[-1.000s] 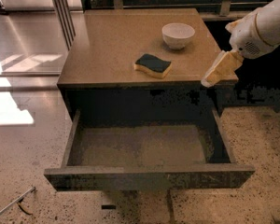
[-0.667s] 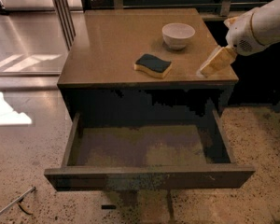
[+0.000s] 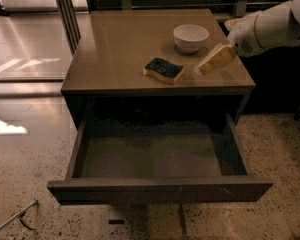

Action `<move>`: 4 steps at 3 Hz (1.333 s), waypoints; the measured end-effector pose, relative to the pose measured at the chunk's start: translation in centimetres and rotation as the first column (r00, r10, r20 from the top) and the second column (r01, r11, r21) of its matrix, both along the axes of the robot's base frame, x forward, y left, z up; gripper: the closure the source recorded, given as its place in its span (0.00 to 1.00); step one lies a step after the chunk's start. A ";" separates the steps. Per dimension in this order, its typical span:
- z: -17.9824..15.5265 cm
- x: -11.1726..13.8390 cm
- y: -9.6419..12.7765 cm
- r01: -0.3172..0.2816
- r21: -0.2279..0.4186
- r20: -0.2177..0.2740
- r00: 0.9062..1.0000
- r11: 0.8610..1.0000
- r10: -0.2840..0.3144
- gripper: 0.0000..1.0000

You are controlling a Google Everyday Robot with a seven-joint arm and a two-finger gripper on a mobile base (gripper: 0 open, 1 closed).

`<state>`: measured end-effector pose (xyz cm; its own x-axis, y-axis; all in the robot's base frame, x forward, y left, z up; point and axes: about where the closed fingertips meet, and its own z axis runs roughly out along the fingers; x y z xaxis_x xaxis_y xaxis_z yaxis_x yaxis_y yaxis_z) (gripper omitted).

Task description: Place sponge into top drawer

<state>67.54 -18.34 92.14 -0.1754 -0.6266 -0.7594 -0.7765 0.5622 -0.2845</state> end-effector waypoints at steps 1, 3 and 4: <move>-0.3 -0.1 3.2 -0.045 0.012 -0.038 0.998 0.999 0.045 0.00; -3.3 1.5 7.4 -0.024 -0.102 -0.110 0.994 0.995 0.013 0.00; -4.5 2.7 8.4 -0.017 -0.123 -0.113 0.994 0.992 0.003 0.00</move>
Offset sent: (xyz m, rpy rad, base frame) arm 0.0122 0.0834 -0.0309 -0.1430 0.1259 0.0181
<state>70.20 -9.95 87.60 -0.2491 -0.7166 -0.6515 -0.8128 0.5205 -0.2618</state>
